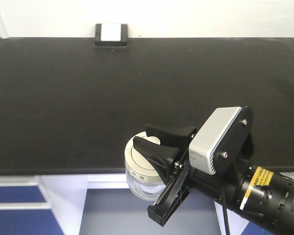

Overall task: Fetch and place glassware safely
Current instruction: 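Approach the black benchtop holding the jar in the right gripper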

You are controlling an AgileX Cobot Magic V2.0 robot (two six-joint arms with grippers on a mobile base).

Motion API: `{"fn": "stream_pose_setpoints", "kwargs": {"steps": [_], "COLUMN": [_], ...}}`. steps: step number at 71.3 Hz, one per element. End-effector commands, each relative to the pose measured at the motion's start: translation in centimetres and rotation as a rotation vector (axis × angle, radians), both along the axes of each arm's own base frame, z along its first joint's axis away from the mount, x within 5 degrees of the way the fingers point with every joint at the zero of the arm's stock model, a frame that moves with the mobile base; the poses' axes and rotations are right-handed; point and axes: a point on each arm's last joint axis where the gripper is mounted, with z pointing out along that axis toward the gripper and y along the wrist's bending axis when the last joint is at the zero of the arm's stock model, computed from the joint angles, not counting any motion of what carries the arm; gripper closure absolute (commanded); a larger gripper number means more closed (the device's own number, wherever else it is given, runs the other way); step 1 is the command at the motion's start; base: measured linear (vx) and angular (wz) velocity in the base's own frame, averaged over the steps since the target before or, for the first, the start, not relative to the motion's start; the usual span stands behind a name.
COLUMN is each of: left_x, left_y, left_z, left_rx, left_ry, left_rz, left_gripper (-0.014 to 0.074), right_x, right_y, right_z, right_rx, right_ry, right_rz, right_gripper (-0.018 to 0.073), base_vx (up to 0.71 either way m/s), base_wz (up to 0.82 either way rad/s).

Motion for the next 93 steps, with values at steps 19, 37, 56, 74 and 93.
{"fn": "stream_pose_setpoints", "kwargs": {"steps": [19,37,56,74,93], "left_x": [0.02,0.02,0.02,0.02,0.05], "left_y": [-0.04,-0.04,-0.04,-0.04,-0.05], "left_z": [1.64,1.64,1.64,1.64,1.62], "left_rx": [-0.019,-0.019,-0.019,-0.019,-0.019], "left_ry": [-0.096,-0.096,-0.096,-0.096,-0.094], "left_rz": [-0.005,-0.005,-0.005,-0.005,-0.005], "left_gripper": [0.0603,0.0603,0.0603,0.0603,0.0603], "right_x": [-0.21,-0.21,-0.21,-0.21,-0.14], "right_y": [-0.08,-0.08,-0.08,-0.08,0.00], "right_z": [2.55,2.55,2.55,2.55,2.42], "right_rx": [0.123,0.123,0.123,0.123,0.118], "right_ry": [-0.105,-0.105,-0.105,-0.105,-0.101], "right_rz": [0.014,0.014,0.014,0.014,0.014], "right_gripper": [0.0563,0.0563,0.0563,0.0563,0.0563], "base_vx": [0.23,0.21,0.16,0.09,0.03], "base_wz": [-0.07,0.09,0.07,0.01,0.00]}}
